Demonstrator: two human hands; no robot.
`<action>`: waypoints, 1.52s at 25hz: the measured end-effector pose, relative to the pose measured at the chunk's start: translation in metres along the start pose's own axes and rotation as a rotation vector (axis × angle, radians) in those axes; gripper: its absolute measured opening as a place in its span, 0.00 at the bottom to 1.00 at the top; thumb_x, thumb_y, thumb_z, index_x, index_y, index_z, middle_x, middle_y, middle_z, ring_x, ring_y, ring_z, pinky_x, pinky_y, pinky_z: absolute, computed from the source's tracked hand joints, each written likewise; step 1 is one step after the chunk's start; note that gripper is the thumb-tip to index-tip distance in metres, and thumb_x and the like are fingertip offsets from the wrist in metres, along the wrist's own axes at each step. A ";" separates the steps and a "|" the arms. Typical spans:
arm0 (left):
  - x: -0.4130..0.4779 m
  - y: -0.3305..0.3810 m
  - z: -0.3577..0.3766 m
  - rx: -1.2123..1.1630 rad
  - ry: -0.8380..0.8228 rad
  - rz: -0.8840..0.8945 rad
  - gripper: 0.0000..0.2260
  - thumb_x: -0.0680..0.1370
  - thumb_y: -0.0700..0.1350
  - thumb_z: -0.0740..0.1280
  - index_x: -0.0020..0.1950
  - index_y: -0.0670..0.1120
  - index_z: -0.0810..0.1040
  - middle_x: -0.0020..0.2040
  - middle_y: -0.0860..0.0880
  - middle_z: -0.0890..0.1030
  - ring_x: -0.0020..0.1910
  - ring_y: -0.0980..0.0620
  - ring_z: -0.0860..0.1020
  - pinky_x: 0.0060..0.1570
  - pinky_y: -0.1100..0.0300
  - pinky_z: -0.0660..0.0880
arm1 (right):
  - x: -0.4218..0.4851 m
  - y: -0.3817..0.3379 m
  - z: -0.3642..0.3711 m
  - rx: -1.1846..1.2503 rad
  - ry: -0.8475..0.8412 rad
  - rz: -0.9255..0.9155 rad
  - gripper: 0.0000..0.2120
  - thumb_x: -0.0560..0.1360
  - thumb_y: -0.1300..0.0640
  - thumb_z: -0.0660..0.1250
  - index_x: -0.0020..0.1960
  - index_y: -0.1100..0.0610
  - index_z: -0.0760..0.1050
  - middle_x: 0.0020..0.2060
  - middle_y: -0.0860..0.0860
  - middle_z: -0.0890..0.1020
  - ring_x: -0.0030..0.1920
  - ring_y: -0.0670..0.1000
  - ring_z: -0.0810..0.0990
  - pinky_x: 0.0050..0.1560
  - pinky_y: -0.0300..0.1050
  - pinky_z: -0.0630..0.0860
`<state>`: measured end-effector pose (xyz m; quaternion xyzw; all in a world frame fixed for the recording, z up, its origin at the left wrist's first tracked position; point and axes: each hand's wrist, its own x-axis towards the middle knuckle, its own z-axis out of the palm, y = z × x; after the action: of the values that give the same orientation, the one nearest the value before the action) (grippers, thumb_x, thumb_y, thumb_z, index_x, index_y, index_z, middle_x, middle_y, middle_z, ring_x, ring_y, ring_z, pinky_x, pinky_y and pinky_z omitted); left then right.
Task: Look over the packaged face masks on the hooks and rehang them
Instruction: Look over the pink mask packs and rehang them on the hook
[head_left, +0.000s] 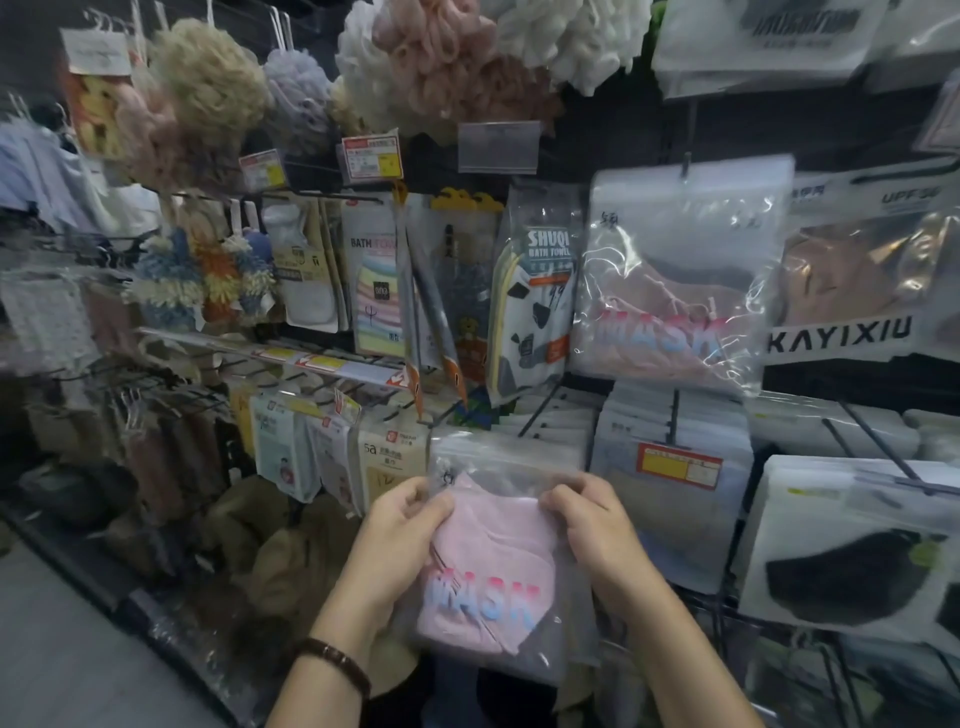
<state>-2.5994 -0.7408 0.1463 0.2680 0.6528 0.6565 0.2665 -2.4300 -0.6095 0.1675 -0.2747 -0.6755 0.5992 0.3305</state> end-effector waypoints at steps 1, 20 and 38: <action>-0.001 -0.002 0.001 -0.057 -0.013 -0.015 0.08 0.85 0.40 0.67 0.63 0.40 0.81 0.51 0.41 0.89 0.47 0.49 0.86 0.51 0.51 0.82 | 0.003 0.000 0.000 -0.014 0.000 -0.029 0.09 0.79 0.64 0.65 0.40 0.60 0.77 0.35 0.56 0.73 0.36 0.54 0.71 0.36 0.50 0.66; -0.006 0.006 0.028 -0.231 0.465 0.195 0.12 0.82 0.40 0.72 0.64 0.48 0.77 0.57 0.48 0.85 0.54 0.52 0.85 0.53 0.57 0.80 | -0.007 0.022 0.008 0.351 0.258 -0.011 0.10 0.76 0.65 0.79 0.56 0.59 0.85 0.48 0.56 0.91 0.50 0.58 0.91 0.57 0.61 0.86; -0.008 0.007 0.022 0.079 0.193 0.113 0.11 0.89 0.50 0.56 0.52 0.56 0.75 0.51 0.48 0.85 0.45 0.41 0.85 0.28 0.52 0.81 | -0.011 0.024 -0.014 0.284 0.101 -0.062 0.11 0.76 0.60 0.79 0.54 0.67 0.85 0.47 0.64 0.89 0.44 0.69 0.89 0.37 0.60 0.88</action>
<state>-2.5786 -0.7309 0.1536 0.2500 0.6847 0.6671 0.1541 -2.4126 -0.6063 0.1429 -0.2340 -0.5745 0.6636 0.4182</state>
